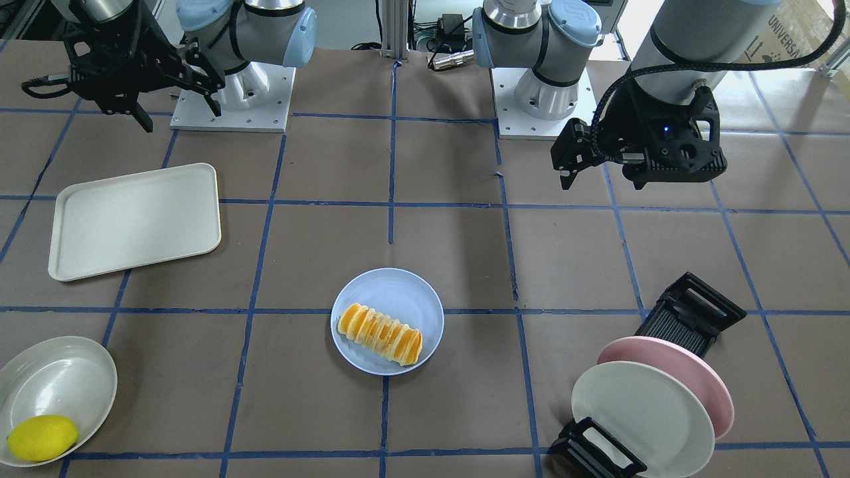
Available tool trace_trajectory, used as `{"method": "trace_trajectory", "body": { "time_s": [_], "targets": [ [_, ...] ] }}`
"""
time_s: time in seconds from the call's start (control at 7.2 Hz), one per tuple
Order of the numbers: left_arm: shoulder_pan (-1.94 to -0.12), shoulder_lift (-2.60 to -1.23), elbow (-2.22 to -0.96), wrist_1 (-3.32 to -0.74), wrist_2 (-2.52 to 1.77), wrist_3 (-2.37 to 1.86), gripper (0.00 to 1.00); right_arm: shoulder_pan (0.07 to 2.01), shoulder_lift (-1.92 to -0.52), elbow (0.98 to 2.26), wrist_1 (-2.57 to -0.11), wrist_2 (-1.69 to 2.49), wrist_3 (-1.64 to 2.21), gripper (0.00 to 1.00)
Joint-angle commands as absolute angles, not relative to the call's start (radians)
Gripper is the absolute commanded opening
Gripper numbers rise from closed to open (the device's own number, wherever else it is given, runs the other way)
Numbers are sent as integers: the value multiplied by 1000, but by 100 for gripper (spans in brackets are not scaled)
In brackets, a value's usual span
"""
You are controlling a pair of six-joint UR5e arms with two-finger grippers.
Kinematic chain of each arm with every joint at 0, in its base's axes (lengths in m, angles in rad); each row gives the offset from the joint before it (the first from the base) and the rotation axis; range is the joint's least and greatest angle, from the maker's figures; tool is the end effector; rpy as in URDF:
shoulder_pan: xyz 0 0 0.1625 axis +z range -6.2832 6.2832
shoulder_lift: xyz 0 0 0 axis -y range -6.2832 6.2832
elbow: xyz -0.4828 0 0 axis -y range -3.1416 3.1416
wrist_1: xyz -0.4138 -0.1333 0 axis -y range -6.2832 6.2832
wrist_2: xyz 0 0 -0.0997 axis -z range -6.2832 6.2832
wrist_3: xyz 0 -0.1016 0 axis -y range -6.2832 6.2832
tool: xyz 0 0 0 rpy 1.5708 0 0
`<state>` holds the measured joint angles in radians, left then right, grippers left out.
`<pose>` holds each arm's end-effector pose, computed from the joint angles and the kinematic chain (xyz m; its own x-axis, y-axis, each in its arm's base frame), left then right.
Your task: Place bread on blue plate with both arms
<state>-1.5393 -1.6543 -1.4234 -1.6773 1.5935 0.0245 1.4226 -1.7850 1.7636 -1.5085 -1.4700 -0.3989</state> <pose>-0.1137 -0.5524 0.5643 -0.9997 -0.0060 -0.0216 -0.0070 0.9990 0.0431 0.0819 -0.4233 0.5380 -0.9635 -0.2447 -0.1085 -0.2460 0.9693 -0.0014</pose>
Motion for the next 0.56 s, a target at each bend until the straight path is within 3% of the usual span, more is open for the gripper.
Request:
{"method": "trace_trajectory", "body": {
  "time_s": [0.0,0.42],
  "targets": [
    [-1539,-1654,-1425,-1678,1601,25,100,1471,-1711,1677,-1499,-1470,-373,99],
    [-1533,-1652,-1424,-1697,1603,26,100,1511,-1692,1661,-1499,-1474,-356,99]
  ]
}}
